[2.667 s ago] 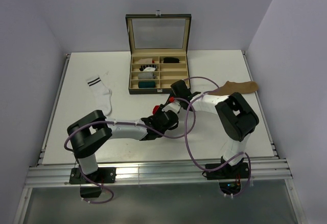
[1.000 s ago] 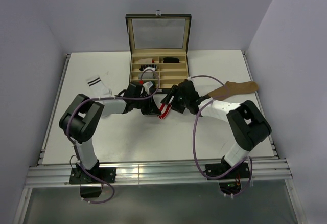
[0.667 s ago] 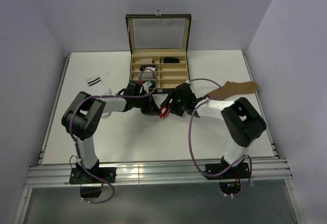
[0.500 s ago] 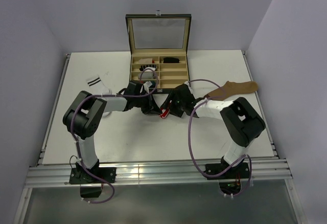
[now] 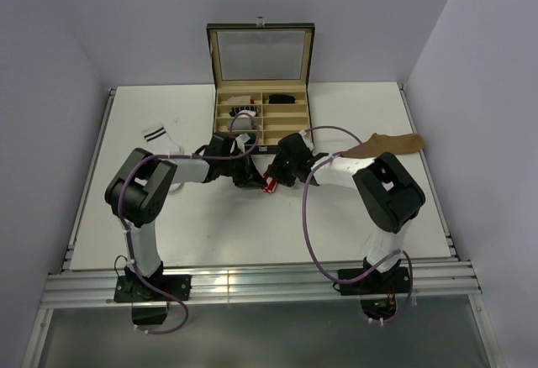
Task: Roll the socks
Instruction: Pick up the sock at the center of the board.
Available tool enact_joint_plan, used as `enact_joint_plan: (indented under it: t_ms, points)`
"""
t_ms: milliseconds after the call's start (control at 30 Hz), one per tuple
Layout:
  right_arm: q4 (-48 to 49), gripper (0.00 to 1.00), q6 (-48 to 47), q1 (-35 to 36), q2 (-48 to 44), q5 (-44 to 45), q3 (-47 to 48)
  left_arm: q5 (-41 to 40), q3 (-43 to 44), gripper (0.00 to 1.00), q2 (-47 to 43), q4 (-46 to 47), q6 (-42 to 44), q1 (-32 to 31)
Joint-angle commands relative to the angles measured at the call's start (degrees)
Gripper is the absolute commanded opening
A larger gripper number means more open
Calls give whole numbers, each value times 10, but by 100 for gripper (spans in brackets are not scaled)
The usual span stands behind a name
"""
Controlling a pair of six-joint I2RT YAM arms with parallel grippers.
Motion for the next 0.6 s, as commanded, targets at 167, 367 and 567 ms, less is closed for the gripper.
enact_joint_plan:
  t_ms: [167, 367, 567]
  points:
    - [-59, 18, -29, 10, 47, 19, 29, -46, -19, 1, 28, -33, 14, -3]
    - [-63, 0, -101, 9, 7, 23, 36, -81, -51, 14, -58, 5, 24, -2]
    - [-97, 0, -226, 8, -47, 39, 79, -253, -48, 25, -223, -67, 74, -2]
